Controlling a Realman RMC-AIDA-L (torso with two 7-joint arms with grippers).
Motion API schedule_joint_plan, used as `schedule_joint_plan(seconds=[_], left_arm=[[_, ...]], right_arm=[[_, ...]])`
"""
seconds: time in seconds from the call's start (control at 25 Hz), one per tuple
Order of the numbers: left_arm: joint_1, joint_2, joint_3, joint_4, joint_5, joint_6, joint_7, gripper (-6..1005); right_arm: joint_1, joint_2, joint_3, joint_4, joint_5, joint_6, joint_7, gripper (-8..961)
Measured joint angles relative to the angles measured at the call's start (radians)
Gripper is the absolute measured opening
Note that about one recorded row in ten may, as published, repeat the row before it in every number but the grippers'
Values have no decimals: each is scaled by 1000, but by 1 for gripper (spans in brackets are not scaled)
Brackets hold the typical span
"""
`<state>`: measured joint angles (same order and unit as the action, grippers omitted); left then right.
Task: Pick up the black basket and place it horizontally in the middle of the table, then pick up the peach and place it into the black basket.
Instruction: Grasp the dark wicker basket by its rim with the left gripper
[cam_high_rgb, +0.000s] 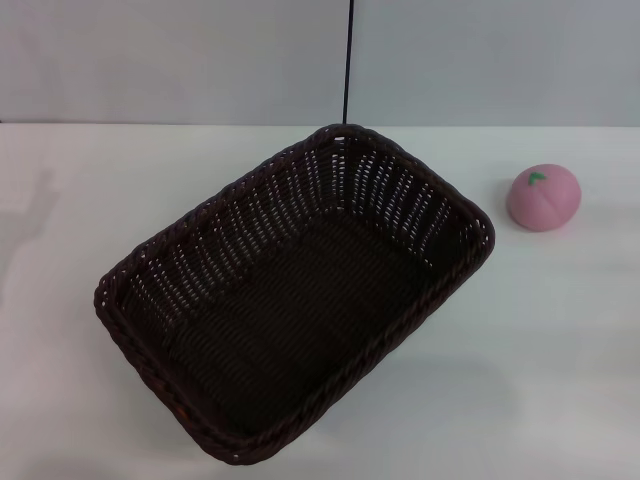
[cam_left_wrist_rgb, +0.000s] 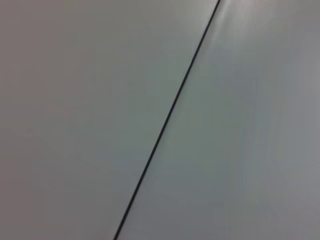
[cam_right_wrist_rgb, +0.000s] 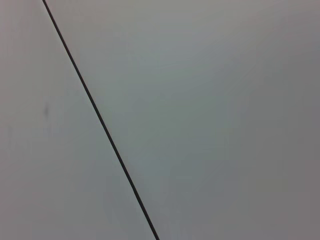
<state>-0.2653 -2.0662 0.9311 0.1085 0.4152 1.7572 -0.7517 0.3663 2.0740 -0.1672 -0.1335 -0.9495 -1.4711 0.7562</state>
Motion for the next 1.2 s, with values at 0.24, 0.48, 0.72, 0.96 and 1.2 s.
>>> schedule_joint_plan(seconds=[0.24, 0.48, 0.72, 0.96, 1.2], left_arm=[[-2, 1, 2, 3, 4, 3, 0, 802], [-1, 3, 9, 5, 11, 14, -5, 841], [7, 33, 136, 90, 20, 24, -87, 839], [-17, 117, 271, 166, 35, -2, -290, 838], [-72, 219, 262, 385, 352, -105, -639, 833]], right_arm=[[0, 0, 0, 0, 0, 0, 0, 672], [0, 0, 0, 0, 0, 0, 0, 672], [1, 0, 0, 0, 0, 0, 0, 673], [3, 1, 0, 0, 0, 1, 0, 673], [-4, 2, 0, 3, 0, 2, 0, 673]])
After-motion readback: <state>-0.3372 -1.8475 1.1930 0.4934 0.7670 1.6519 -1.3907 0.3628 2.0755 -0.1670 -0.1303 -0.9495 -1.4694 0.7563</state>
